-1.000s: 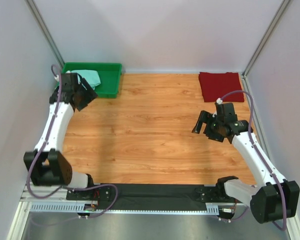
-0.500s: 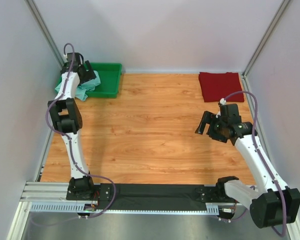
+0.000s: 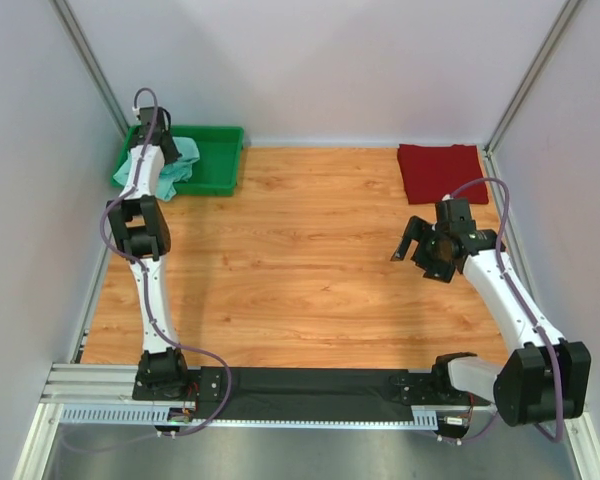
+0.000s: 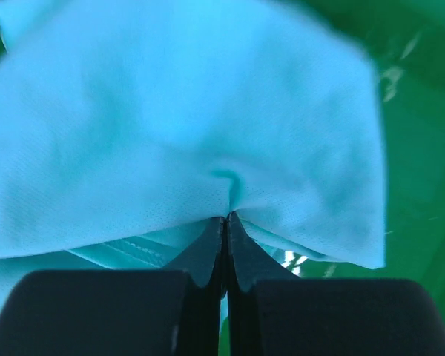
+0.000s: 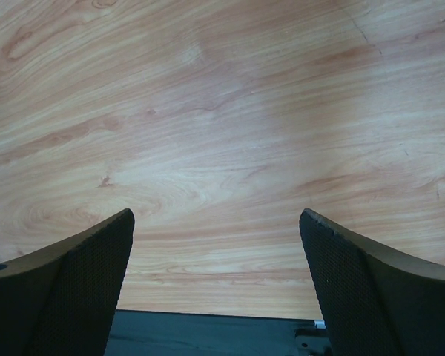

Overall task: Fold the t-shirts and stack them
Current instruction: Grab the tshirt from the pile, then move the tshirt to the center of the board

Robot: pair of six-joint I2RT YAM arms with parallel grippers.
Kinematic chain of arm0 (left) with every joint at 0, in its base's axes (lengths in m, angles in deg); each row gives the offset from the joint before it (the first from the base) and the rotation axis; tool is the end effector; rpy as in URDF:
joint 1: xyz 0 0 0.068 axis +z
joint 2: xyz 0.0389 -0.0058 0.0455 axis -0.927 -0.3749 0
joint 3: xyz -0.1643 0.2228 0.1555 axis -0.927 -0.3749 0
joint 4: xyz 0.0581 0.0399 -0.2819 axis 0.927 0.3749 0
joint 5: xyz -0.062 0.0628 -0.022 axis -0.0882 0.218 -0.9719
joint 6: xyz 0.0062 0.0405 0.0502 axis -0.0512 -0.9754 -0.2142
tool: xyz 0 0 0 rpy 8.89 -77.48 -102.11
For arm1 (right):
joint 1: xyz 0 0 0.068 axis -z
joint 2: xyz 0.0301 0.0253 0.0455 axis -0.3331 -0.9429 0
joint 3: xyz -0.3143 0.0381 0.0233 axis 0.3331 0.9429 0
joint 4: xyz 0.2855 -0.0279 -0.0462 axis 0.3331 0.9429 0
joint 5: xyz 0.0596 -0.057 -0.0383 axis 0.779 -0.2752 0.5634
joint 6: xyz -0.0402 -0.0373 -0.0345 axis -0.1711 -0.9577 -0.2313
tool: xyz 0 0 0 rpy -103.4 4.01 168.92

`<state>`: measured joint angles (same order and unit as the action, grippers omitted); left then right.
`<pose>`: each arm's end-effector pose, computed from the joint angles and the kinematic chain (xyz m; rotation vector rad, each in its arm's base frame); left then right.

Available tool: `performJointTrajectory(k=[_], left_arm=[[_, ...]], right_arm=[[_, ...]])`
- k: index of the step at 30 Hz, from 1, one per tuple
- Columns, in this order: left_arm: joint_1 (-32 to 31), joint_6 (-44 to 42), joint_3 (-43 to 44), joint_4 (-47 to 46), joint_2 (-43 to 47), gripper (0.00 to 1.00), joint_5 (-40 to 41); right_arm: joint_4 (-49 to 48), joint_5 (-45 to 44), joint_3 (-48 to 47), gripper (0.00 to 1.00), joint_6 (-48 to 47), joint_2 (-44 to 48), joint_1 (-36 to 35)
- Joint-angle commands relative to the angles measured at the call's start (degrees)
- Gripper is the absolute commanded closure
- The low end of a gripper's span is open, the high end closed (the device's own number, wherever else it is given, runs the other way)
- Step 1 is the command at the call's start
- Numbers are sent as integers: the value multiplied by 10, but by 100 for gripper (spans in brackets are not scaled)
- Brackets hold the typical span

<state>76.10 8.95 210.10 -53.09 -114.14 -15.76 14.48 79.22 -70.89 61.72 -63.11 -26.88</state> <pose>0.6344 0.0982 0.2218 -0.5734 2.2683 0.1037 0.2381 0.0359 0.2814 0.5074 2.6489 0.3367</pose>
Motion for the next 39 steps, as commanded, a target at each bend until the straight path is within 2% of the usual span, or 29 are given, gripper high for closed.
performJointTrajectory(k=[1,4,7,9,10,14,17,19,22,23,24,25,27,30,31,32,34,35,36,37,39], left_arm=[[-3,44,60,-52,79,100,-37],[-24,62,60,-73,161,100,-65],[-39,98,48,-50,246,100,-83],[-53,120,-3,-25,297,100,-81],[-58,132,-25,-18,351,100,-79],[-79,175,-149,-9,484,100,-102],[-124,186,-288,-1,591,100,-109],[-167,189,-349,0,660,100,-137],[-236,198,-475,32,728,40,-162],[-256,201,-548,38,740,13,-167],[-284,200,-581,44,759,8,-170],[-296,193,-628,59,765,7,-188],[-317,164,-651,118,770,9,-183],[-326,143,-692,163,789,25,-184],[-326,147,-716,171,797,40,-174],[-326,153,-728,178,807,48,-159],[-323,161,-760,173,836,56,-112],[-320,158,-770,162,846,51,-110],[-316,154,-780,130,844,33,-132],[-309,148,-791,120,837,23,-143],[-290,145,-792,115,794,11,-147]], right_arm=[[-16,22,-38,5,-7,-8,2],[-2,40,-41,5,-40,-3,2],[15,43,-40,5,-74,13,1],[14,45,-31,5,-82,34,1],[14,49,-31,5,-86,39,1],[7,108,-33,5,-91,48,1],[5,131,-36,5,-98,40,1],[16,138,-40,5,-105,31,0],[20,160,-39,4,-115,27,-14],[10,177,-31,4,-111,27,-18],[3,185,-26,5,-109,26,-23],[-2,203,-19,5,-105,24,-33],[-10,211,-19,6,-102,12,-56],[-29,205,-19,10,-92,-20,-98],[-39,206,-19,12,-88,-30,-109],[-63,206,-21,12,-81,-45,-121],[-87,191,-33,12,-66,-90,-163],[-99,184,-57,12,-63,-109,-175],[-104,173,-69,12,-54,-127,-195],[-110,167,-82,11,-48,-149,-205],[-118,161,-131,11,-44,-215,-239]])
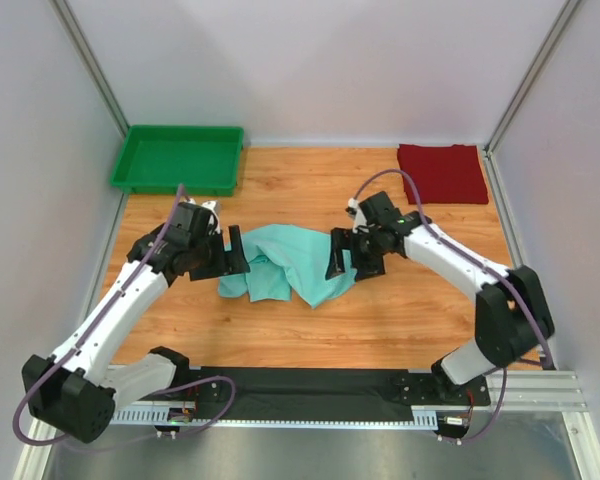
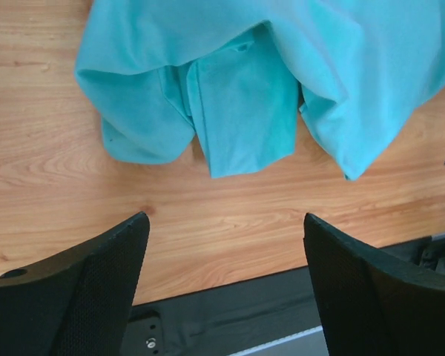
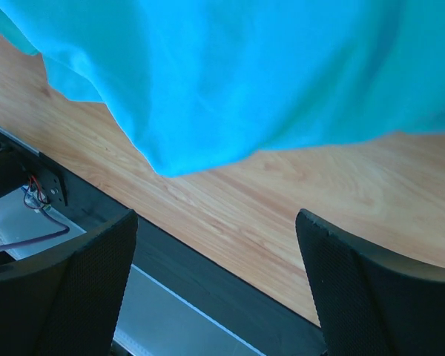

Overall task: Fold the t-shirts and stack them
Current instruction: Move the tshirt to the center of the board, then flatten the tshirt out

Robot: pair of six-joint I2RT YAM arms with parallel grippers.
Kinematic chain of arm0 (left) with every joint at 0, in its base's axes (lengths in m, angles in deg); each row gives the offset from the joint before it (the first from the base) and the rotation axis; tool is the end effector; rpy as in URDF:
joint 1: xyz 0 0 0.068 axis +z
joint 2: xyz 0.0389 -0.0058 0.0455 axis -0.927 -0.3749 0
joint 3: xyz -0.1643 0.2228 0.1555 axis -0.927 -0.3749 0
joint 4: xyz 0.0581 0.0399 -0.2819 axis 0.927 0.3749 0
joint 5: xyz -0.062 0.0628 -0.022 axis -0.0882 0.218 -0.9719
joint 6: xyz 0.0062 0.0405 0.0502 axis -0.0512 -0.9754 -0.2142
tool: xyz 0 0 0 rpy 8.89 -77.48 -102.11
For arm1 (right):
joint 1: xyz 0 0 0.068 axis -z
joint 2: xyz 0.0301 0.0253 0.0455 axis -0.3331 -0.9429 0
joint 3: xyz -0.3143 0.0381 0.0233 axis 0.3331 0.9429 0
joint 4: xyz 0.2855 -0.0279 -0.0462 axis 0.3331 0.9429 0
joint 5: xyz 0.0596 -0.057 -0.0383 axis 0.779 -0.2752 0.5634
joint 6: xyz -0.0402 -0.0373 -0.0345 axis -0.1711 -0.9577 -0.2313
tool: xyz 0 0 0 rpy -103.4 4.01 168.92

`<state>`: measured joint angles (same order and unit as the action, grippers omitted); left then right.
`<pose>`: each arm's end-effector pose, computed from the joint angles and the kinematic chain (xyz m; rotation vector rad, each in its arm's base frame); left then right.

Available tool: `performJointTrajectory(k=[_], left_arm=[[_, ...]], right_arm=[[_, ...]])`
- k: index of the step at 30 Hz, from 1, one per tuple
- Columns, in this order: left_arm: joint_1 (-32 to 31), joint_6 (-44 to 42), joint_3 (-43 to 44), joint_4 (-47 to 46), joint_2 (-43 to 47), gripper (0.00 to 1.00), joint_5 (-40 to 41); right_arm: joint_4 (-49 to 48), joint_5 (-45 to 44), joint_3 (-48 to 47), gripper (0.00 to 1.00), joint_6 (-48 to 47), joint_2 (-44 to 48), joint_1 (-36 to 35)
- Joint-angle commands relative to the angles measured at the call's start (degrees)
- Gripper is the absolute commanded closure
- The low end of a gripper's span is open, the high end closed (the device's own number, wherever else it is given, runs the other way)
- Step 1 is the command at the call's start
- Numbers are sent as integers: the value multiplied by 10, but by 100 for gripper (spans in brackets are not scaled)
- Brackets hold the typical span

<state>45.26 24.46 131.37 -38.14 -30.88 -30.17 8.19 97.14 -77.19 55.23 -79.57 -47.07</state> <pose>0.2019 -0.0900 0.3192 -0.1722 2.5950 -0.4941 0.2669 0.1623 0.2537 -0.2139 2.8360 0.7891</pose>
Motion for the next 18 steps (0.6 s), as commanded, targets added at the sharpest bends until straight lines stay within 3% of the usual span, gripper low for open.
performJointTrajectory(k=[1,5,8,12,14,15,17,18], left_arm=[[23,-29,-3,-37,-57,8,-1],[50,-73,5,-46,-166,7,12],[87,-85,4,-82,-227,12,0],[112,-90,8,-127,-287,30,-19],[113,-89,20,-130,-327,41,-28],[114,-86,29,-132,-336,54,-35],[114,-84,35,-140,-346,58,-47],[114,-83,36,-142,-346,65,-46]], right_arm=[[-54,-28,-85,11,18,-71,-52],[-37,-82,-130,13,5,-158,-117],[-21,-148,-138,14,-14,-174,-160],[11,-254,-144,21,-28,-206,-188],[12,-260,-141,30,-30,-213,-188],[12,-262,-143,36,-32,-222,-188],[12,-259,-151,39,-37,-234,-188],[12,-263,-154,44,-37,-239,-188]])
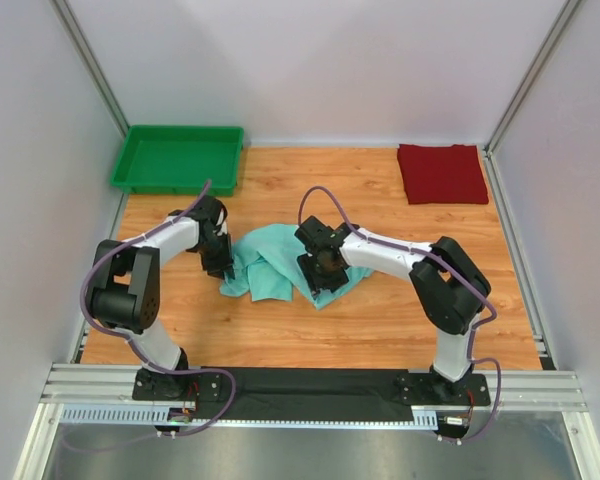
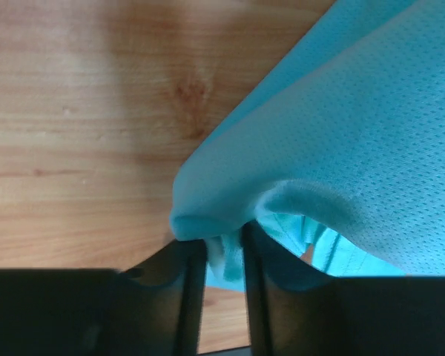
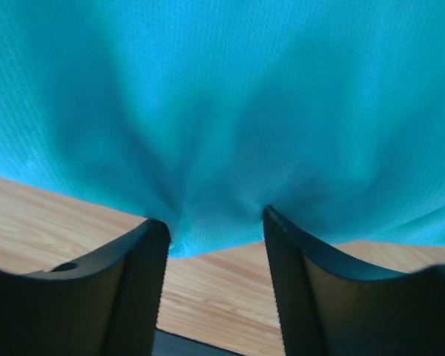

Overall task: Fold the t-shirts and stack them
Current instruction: Flatten the tshirt out

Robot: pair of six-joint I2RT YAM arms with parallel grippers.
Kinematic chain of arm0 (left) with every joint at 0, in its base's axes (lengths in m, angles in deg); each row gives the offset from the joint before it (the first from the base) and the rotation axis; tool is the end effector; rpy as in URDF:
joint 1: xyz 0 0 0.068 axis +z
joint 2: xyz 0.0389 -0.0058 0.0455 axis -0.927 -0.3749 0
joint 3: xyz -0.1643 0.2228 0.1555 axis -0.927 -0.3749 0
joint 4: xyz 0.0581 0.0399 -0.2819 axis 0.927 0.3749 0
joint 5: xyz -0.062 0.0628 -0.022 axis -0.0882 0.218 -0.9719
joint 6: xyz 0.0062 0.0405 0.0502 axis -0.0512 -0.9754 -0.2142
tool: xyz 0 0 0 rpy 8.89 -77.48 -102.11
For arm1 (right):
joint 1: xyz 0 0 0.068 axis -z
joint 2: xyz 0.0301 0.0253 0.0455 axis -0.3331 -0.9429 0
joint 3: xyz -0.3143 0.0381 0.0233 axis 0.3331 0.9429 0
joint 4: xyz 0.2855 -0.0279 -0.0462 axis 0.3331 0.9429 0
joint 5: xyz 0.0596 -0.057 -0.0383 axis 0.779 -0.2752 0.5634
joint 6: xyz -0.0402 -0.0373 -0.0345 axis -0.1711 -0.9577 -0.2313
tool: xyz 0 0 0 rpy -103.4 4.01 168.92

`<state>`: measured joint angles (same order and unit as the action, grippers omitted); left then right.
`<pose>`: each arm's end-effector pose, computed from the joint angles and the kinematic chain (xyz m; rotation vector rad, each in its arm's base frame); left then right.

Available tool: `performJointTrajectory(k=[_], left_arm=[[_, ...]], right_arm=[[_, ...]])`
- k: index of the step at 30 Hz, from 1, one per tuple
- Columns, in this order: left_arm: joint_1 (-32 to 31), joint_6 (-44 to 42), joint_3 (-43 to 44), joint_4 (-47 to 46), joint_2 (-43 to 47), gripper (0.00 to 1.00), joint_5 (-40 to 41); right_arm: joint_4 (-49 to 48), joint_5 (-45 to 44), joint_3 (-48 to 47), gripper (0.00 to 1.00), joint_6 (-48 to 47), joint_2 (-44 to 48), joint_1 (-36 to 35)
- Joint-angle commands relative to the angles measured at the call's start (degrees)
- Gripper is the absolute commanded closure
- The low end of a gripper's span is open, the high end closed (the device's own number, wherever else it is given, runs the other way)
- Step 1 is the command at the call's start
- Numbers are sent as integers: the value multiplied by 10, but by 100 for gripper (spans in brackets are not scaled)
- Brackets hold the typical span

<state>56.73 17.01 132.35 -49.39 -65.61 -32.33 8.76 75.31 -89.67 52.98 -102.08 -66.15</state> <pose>0.3231 -0.0713 0.1755 -0.3241 2.9443 -0.2954 0.2718 0.2904 0.1846 -0.6445 2.8881 0.2246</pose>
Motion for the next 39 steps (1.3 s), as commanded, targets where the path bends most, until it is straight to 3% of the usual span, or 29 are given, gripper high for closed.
performJointTrajectory(k=[1,2,3,6,11,19,22,25,28,29,30,31,32,33,34,36,38,39], left_arm=[[-1,-10,28,-28,2,72,-23],[-1,-10,31,-22,5,80,-12],[-1,-11,35,-13,9,97,-2],[-1,-17,35,18,47,100,36],[-1,-11,17,103,217,100,102],[-3,31,26,267,561,100,171],[-2,43,58,279,592,100,179],[-2,27,116,270,548,100,182],[-2,-6,173,246,469,100,198],[-2,-14,205,244,442,100,215],[0,-19,225,249,412,98,222],[3,-24,251,273,339,78,239],[5,-30,289,279,300,15,243],[6,-37,309,286,261,4,241],[6,-36,334,327,185,3,240],[2,-33,375,349,144,2,217],[-17,-15,317,310,180,3,180],[-24,-8,284,283,206,4,162]], right_arm=[[11,-55,-33,48,-15,-21,3],[13,-67,-40,52,-17,-21,3],[18,-94,-41,68,-17,-19,6],[42,-136,-39,100,-19,14,26],[108,-169,-37,100,-37,160,43],[271,-57,-25,100,13,397,42],[294,-46,-37,100,36,436,43],[285,-36,-89,100,24,403,71],[272,-24,-135,100,-5,339,139],[263,3,-152,100,-10,325,195],[231,52,-152,94,-12,311,227],[213,78,-150,83,-11,264,257],[204,112,-159,54,-4,235,313],[190,126,-166,46,1,199,335],[189,132,-180,43,-4,171,352],[197,73,-208,38,-23,128,355],[206,46,-198,37,-47,152,344],[194,46,-149,37,-48,170,340]])
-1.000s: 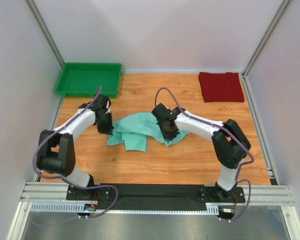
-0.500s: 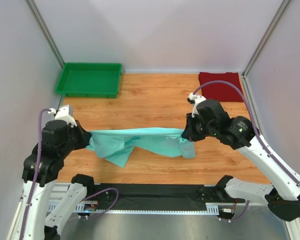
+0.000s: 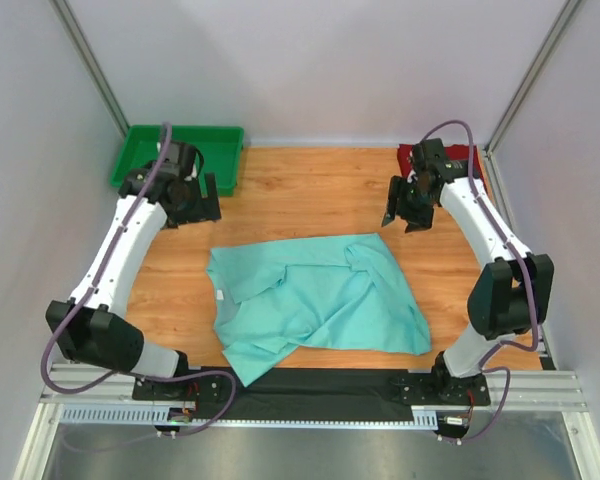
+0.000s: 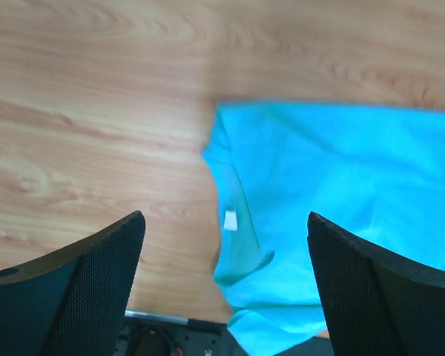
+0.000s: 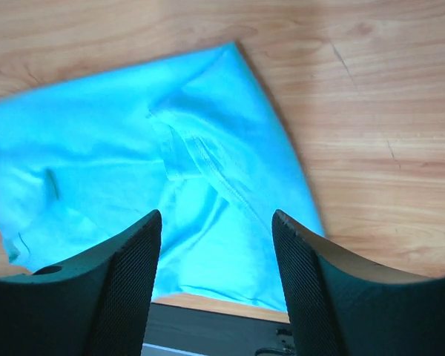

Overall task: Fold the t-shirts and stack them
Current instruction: Flatten the tshirt out

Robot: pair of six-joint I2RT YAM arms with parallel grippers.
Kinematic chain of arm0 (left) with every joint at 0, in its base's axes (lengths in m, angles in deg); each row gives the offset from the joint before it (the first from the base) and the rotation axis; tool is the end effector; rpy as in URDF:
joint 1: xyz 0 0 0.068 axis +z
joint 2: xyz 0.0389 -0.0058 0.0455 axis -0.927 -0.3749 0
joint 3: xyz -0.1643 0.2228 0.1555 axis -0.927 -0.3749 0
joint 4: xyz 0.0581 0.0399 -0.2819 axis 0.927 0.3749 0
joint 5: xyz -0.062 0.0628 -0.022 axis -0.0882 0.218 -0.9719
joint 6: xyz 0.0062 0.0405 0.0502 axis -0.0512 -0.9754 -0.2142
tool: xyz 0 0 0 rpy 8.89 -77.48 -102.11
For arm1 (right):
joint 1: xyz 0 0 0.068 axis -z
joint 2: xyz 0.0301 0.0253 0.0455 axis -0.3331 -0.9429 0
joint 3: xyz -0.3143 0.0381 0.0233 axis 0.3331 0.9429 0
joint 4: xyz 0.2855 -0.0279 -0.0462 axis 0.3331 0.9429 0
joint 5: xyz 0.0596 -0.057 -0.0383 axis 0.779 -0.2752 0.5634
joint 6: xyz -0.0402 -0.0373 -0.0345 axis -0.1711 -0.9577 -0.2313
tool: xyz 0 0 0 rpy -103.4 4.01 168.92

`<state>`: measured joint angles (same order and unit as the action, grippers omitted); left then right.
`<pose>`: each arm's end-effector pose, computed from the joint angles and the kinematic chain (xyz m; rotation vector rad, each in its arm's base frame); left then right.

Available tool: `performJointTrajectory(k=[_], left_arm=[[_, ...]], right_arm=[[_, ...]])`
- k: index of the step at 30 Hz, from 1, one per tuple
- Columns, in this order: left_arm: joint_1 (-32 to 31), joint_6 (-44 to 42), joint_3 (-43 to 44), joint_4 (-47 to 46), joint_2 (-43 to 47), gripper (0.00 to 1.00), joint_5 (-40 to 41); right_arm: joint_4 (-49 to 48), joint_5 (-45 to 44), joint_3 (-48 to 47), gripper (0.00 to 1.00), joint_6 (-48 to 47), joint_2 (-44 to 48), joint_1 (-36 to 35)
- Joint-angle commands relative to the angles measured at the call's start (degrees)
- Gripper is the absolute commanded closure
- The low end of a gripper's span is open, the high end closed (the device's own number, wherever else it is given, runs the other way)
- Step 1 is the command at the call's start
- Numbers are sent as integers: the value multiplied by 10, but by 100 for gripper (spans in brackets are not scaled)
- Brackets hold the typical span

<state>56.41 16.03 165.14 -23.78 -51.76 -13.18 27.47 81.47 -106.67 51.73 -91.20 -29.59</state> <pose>0.3050 -0.0524 0.4153 -0.3415 2.5045 0.0059 0.3705 0.0731 0.3369 0.2138 2.7756 0.3258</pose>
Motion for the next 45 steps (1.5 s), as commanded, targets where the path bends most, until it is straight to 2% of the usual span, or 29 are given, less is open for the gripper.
performJointTrajectory(k=[1,2,5,7,11,13,15,16,18,19,22,27,30,33,38,40,42,44,45], left_arm=[[-25,11,-81,-26,122,5,-51],[-25,37,-157,-48,143,7,-91],[-25,72,-272,-97,181,17,-157],[-27,78,-299,-127,164,24,-206],[-49,88,-330,-200,108,42,-243],[-68,76,-318,-213,53,45,-230],[-100,66,-286,-212,4,46,-207],[-107,64,-278,-214,-8,46,-190],[-111,65,-268,-222,-36,41,-196],[-112,60,-262,-225,-43,31,-200],[-134,44,-245,-225,-72,29,-191],[-185,21,-201,-215,-125,30,-174],[-208,0,-185,-212,-150,21,-155],[-233,-20,-162,-196,-191,20,-130],[-239,-23,-139,-189,-241,30,-128],[-240,-30,-134,-190,-253,40,-123],[-240,-34,-127,-181,-262,45,-117],[-240,-36,-127,-183,-257,45,-115],[-241,-36,-129,-185,-255,49,-117]], right_arm=[[-3,-12,52,37,-35,86,-31],[-13,0,91,37,-33,107,-46],[-54,29,227,37,-15,172,-73],[-64,17,302,37,-10,202,-78],[-75,-24,332,37,-22,199,-77],[-108,-32,323,39,-21,164,-78],[-139,-33,288,47,-21,122,-78],[-143,-35,269,51,-24,100,-78],[-148,-38,218,52,-32,33,-78],[-147,-40,202,52,-33,17,-80],[-145,-53,136,49,-43,-36,-92],[-105,-76,46,38,-45,-116,-128],[-101,-121,19,36,-61,-140,-140],[-93,-152,-10,35,-81,-177,-157],[-77,-187,-51,43,-84,-220,-170],[-76,-189,-59,46,-83,-235,-170],[-71,-188,-74,49,-84,-245,-171],[-68,-186,-78,57,-83,-253,-171],[-67,-185,-80,62,-83,-254,-170]])
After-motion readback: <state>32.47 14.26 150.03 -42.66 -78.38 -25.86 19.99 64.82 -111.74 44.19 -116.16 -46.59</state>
